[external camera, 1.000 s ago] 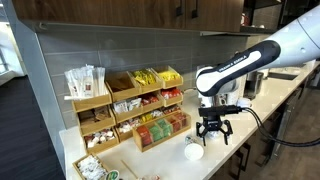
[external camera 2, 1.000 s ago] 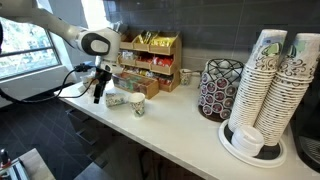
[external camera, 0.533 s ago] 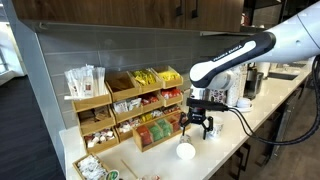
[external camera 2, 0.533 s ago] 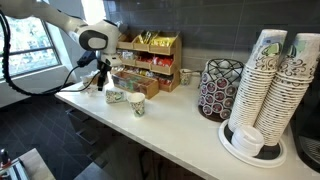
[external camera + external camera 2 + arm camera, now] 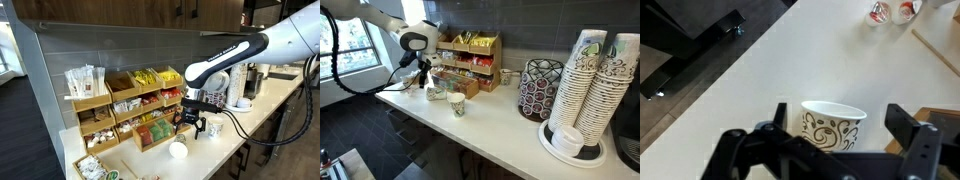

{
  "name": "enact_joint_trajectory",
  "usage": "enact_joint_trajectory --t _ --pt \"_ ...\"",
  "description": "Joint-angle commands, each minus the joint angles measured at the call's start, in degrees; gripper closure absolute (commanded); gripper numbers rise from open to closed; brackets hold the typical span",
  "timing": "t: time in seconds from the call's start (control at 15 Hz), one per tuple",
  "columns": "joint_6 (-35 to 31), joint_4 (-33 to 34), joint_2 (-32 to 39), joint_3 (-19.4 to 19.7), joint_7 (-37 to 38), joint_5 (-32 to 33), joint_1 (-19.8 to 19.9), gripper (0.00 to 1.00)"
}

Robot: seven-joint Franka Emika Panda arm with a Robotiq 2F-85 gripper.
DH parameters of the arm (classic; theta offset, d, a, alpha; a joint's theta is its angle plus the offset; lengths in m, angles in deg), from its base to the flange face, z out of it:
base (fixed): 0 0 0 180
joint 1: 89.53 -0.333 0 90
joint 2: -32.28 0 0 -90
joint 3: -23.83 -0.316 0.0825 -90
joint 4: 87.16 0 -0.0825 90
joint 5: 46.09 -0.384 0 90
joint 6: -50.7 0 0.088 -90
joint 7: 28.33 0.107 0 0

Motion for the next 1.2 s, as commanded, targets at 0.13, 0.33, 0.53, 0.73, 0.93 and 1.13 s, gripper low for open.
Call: enact_joint_trajectory --t 0.13,0.33,0.53,0.73,0.93,1.13 --pt "-5.56 0.61 2.23 -0.34 1.53 -0.84 -1.36 0.0" --pt "-9.2 0.61 3.76 -0.29 2.02 0.51 -1.92 0.0" --pt "-11.35 0.2 4.5 0.15 2.41 3.12 -2.15 0.0" --pt "-14.74 -0.34 4.83 0.73 3.1 7.63 -2.35 0.0" --pt "-18.36 -0.49 5.48 0.99 3.51 13.44 -2.82 0.0" --pt "-17.59 0.13 5.39 0.58 2.16 10.54 -2.21 0.0"
